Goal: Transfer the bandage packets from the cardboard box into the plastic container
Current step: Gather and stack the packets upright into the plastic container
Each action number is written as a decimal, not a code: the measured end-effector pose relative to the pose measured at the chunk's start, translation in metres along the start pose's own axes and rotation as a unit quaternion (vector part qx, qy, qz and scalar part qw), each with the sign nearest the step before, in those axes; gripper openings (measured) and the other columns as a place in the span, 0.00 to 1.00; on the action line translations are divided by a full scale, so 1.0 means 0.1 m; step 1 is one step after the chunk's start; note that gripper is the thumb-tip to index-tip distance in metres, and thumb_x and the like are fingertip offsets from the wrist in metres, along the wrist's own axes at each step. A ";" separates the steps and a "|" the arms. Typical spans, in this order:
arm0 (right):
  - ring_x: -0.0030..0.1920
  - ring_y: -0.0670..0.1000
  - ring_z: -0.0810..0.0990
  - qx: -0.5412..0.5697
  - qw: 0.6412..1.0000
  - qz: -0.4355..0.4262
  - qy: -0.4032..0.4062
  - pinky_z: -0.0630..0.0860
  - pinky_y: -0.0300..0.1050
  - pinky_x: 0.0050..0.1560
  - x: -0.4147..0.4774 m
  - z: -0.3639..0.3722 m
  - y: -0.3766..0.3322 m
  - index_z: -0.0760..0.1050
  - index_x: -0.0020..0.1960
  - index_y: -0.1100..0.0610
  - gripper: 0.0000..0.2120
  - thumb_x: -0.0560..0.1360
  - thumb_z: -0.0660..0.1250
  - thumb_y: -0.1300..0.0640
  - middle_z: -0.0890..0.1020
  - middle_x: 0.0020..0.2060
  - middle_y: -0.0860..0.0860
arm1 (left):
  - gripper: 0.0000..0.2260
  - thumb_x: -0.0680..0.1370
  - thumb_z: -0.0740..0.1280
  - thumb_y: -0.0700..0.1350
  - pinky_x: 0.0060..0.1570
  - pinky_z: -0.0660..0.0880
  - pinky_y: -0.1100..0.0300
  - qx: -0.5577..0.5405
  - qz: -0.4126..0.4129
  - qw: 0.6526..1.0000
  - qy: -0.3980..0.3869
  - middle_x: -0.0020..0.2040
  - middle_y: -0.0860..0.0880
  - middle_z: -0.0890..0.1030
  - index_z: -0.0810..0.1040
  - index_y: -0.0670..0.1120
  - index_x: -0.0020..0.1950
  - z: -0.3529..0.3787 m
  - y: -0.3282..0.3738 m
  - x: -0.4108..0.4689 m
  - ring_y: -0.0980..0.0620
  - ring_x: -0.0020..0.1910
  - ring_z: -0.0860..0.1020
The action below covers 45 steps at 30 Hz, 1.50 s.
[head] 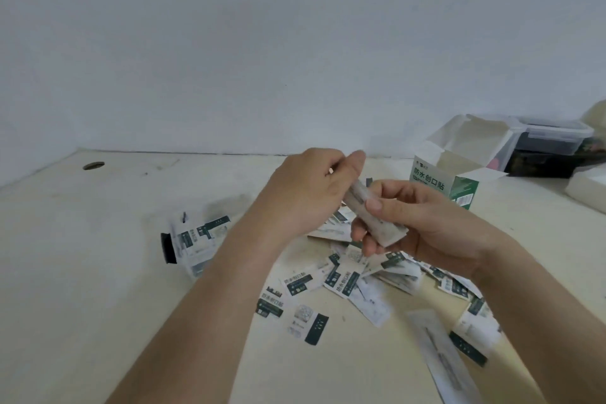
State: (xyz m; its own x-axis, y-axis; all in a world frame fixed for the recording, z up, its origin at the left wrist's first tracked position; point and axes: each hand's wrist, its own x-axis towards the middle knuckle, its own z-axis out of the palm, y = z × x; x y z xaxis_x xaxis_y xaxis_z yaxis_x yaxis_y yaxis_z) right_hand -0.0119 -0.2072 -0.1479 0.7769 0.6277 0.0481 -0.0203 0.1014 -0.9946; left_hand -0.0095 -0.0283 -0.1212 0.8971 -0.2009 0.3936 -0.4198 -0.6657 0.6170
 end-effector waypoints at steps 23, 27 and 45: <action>0.34 0.53 0.78 -0.704 0.694 0.153 -0.023 0.75 0.43 0.38 1.56 1.04 -0.09 0.73 0.36 0.58 0.13 0.70 0.72 0.52 0.78 0.30 0.51 | 0.14 0.72 0.62 0.40 0.46 0.81 0.53 0.293 -0.110 0.920 -0.234 0.45 0.53 0.84 0.85 0.54 0.44 -0.86 -1.10 -0.24 0.51 0.43 0.82; 0.28 0.54 0.77 -0.729 0.663 0.166 -0.032 0.73 0.41 0.34 1.70 1.09 0.03 0.68 0.30 0.58 0.16 0.71 0.71 0.55 0.73 0.24 0.51 | 0.17 0.73 0.60 0.39 0.48 0.80 0.54 0.294 -0.112 0.919 -0.239 0.48 0.52 0.84 0.85 0.55 0.48 -0.84 -1.11 -0.25 0.50 0.45 0.81; 0.41 0.54 0.82 -0.662 0.725 0.185 -0.036 0.78 0.44 0.42 1.76 1.08 0.13 0.78 0.56 0.64 0.11 0.77 0.62 0.64 0.85 0.49 0.59 | 0.15 0.71 0.61 0.37 0.45 0.80 0.52 0.300 -0.112 0.930 -0.181 0.45 0.49 0.84 0.85 0.50 0.46 -0.86 -1.12 -0.33 0.50 0.43 0.81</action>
State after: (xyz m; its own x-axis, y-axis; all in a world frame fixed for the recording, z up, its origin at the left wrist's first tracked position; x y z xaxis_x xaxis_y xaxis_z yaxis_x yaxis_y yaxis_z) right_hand 0.0571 -0.0119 -0.1429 0.8369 0.4657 -0.2876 0.4395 -0.8849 -0.1542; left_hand -0.0042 0.1149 -0.1446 0.9859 -0.1661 -0.0215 -0.1622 -0.9791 0.1226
